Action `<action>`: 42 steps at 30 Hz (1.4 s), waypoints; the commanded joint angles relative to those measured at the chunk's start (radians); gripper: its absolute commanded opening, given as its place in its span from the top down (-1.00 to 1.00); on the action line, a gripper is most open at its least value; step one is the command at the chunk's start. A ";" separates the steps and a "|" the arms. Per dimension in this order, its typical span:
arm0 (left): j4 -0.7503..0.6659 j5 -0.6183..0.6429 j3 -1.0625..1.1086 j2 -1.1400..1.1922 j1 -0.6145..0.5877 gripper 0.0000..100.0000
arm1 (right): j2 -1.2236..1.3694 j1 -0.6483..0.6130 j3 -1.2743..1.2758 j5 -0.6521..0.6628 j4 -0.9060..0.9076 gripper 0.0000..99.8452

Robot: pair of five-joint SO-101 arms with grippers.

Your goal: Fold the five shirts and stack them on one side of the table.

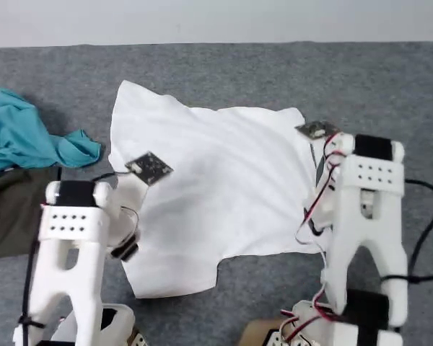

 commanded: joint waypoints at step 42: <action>-0.190 -0.285 0.269 -0.028 0.327 0.80 | -0.294 0.317 0.199 0.055 -0.137 0.59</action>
